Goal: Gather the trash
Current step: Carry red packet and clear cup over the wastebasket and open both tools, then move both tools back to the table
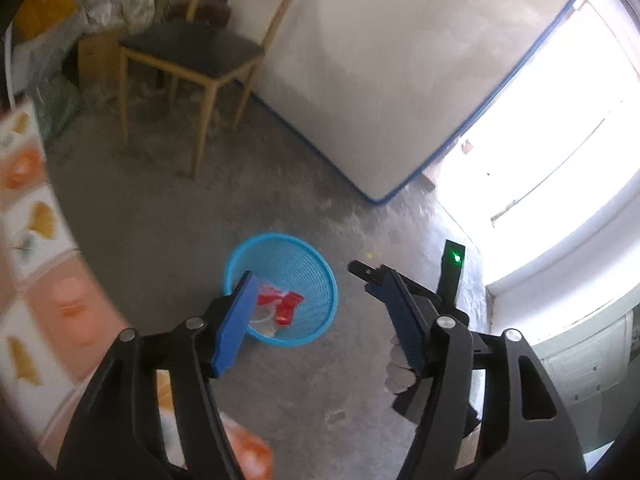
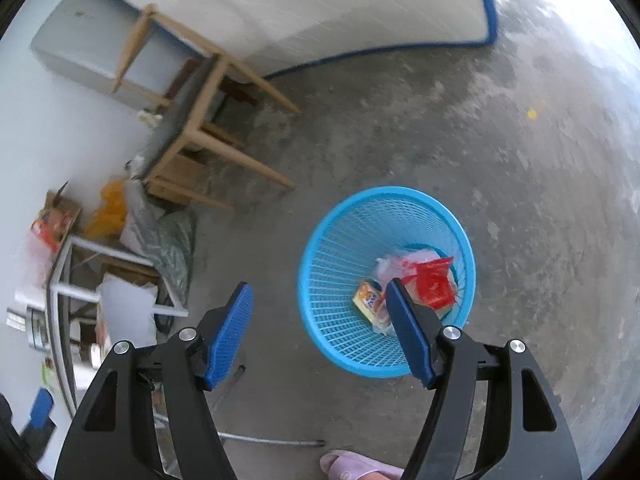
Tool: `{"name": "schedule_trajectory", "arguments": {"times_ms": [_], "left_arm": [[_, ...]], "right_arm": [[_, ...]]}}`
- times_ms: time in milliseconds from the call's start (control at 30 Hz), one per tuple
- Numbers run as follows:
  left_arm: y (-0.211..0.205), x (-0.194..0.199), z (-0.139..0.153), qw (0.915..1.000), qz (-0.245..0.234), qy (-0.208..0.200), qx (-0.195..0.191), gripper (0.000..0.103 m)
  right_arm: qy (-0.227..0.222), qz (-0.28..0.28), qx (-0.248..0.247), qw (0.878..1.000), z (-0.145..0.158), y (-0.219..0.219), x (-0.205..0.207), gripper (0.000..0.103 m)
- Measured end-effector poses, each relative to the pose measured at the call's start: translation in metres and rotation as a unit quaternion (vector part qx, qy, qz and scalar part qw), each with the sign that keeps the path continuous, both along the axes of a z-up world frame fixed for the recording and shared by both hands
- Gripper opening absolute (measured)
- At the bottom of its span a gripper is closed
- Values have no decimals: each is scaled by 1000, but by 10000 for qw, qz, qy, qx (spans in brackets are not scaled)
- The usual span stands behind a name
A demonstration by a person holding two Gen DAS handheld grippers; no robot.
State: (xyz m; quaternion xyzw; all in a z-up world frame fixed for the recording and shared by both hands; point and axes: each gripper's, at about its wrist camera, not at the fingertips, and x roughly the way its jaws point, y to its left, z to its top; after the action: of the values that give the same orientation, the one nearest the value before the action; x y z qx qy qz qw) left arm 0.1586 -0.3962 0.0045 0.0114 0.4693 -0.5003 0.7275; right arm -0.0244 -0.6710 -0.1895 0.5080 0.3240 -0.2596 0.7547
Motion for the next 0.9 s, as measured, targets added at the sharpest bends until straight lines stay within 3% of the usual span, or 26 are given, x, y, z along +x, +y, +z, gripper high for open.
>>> {"name": "schedule_trajectory", "arguments": {"times_ms": [133,267,433,567,767,900], "left_arm": [[45,-12,25,9990,92,-423,-71,70],[98,-27,40,9972,192,-723,-32,79],[181,-37,47,9932,743,-893,-4,83],[247,-44,48,9854,1398,-972,60,83],[329,-59,33,9718,2076,-1090,241,83],[394,-72,19,9554,2761,-975,385,83]], "right_arm": [[-222,326,-326,9987,38,30,-12,67],[-140,870,-640,9940,76,71,-21,68],[-208,1598,-687,9845,113,121,-15,69],[-445,1988,-666,9768,137,155,-3,69],[-797,2749,-550,9566,166,221,33,69],[-1075,3554,-336,9279,182,285,64,69]]}}
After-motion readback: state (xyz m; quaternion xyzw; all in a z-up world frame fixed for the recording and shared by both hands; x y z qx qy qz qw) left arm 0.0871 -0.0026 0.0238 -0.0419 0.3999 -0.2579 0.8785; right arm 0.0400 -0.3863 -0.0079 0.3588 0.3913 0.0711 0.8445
